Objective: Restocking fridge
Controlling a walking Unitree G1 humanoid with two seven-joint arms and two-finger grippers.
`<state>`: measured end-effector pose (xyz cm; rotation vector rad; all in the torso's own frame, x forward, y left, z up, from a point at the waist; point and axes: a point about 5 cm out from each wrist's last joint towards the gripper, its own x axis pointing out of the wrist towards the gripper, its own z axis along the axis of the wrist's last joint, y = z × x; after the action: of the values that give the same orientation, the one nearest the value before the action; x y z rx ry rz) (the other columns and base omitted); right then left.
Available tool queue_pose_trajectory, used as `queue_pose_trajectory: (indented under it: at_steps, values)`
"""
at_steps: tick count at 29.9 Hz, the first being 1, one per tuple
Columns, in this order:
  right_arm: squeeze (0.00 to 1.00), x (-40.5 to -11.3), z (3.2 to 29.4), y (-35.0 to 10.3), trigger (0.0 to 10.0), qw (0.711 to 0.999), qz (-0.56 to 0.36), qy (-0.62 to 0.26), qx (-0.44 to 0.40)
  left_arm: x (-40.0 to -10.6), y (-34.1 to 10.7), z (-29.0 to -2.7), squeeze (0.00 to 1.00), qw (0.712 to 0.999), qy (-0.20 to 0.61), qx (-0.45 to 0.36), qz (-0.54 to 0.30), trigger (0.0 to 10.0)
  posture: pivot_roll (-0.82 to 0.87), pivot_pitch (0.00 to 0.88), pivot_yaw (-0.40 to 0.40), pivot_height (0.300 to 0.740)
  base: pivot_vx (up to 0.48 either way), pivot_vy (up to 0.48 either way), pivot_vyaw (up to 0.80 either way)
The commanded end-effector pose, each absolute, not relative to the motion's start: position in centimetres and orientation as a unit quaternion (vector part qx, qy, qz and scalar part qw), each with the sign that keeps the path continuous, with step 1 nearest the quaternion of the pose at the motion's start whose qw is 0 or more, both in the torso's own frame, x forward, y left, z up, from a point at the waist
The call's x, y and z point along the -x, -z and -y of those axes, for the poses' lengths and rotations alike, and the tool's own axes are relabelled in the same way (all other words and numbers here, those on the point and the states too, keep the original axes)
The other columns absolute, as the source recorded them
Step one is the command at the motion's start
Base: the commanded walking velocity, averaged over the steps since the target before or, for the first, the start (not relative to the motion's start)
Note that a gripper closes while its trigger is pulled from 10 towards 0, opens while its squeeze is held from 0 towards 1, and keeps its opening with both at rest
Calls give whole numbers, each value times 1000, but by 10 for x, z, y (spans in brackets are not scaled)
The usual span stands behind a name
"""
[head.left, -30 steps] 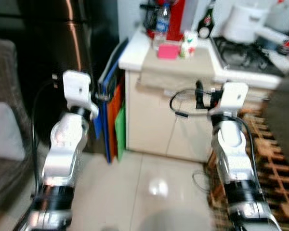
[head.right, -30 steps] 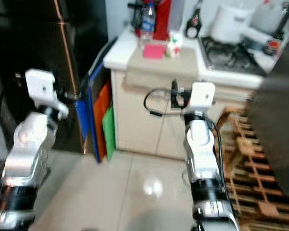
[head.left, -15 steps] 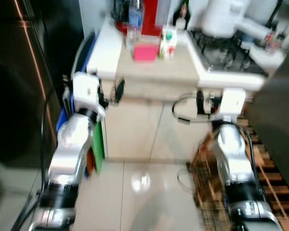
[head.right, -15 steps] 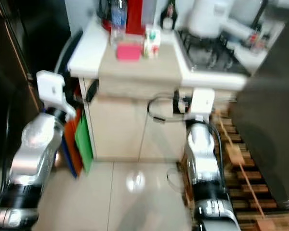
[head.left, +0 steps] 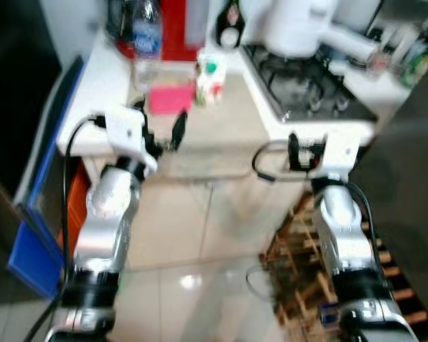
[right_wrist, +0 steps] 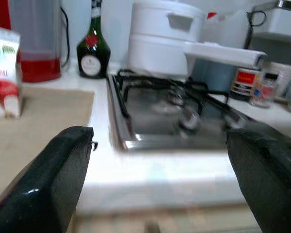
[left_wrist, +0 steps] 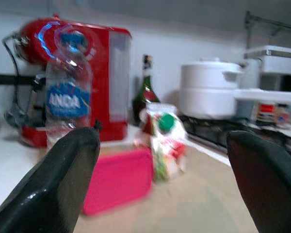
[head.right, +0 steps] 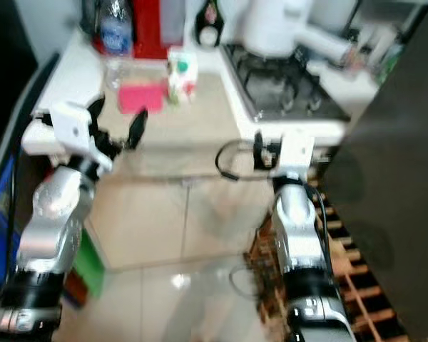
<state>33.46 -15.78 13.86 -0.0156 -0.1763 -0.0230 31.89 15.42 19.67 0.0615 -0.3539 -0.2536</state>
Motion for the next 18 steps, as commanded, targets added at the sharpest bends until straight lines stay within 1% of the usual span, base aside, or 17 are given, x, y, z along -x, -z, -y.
queue_pose_trajectory:
  at_steps: [1, 4, 8, 12, 14, 16, 17, 18]
  values:
    - [51, -336, 148, -152, 10000, 993, 115, -5, 10, -317, -210, -160, 0, 972, 108, -41, 205, 10000, 68, 0, -58, 740, 480, 0, 0]
    - [51, -337, 140, -174, 10000, 987, 156, -29, 17, -315, -233, -162, 0, 963, 91, -53, 249, 10000, 68, 0, -56, 740, 480, 0, 0]
    - [55, -337, 130, -190, 10000, 982, 177, -61, -7, -311, -261, -167, 0, 951, 69, -63, 296, 10000, 72, 0, -56, 740, 480, 0, 0]
    - [43, -336, 121, -198, 10000, 979, 183, -85, -15, -311, -276, -173, 0, 947, 43, -57, 314, 10000, 75, 0, -56, 740, 466, 0, 0]
    - [59, -336, 119, -198, 10000, 979, 182, -93, -10, -312, -277, -176, 0, 948, 29, -54, 313, 10000, 76, 0, -57, 740, 450, 0, 0]
    - [75, -336, 115, -197, 10000, 979, 176, -98, -12, -317, -272, -181, 0, 952, -2, -84, 294, 10000, 78, 0, -57, 740, 0, 0, 697]
    - [75, -336, 115, -197, 10000, 979, 176, -98, -12, -317, -272, -181, 0, 952, -2, -84, 294, 10000, 78, 0, -57, 740, 0, 0, 694]
    - [51, -336, 116, -195, 10000, 981, 168, -99, -17, -321, -275, -182, 0, 952, 6, -105, 289, 10000, 80, 0, -63, 740, 0, 0, 0]
